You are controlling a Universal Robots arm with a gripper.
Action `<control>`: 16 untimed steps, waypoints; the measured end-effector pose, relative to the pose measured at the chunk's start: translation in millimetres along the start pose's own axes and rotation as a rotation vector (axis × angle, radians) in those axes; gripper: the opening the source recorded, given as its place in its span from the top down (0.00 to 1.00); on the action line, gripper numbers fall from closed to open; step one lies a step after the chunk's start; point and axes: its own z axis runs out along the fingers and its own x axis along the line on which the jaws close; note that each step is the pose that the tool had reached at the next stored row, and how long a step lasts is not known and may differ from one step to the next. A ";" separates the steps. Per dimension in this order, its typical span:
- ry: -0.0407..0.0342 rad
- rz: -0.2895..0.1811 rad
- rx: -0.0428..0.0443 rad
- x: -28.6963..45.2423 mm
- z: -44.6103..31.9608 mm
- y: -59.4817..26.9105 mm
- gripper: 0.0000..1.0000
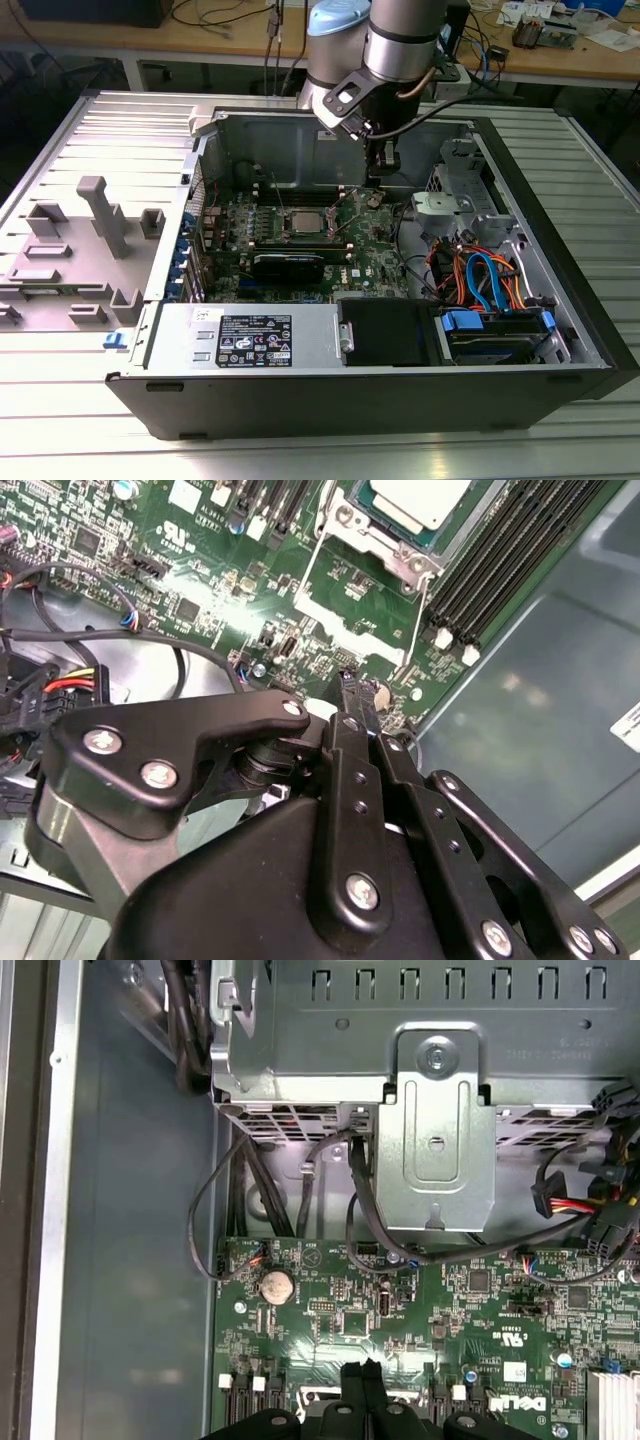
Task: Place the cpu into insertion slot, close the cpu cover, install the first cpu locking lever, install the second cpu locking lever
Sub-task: 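Close the cpu cover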
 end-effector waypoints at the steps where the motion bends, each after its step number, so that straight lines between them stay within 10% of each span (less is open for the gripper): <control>1: -0.0001 0.000 0.0000 0.0 0.0 1.7 0.89; 16: -0.0003 0.000 -0.0002 -0.4 6.6 6.7 0.89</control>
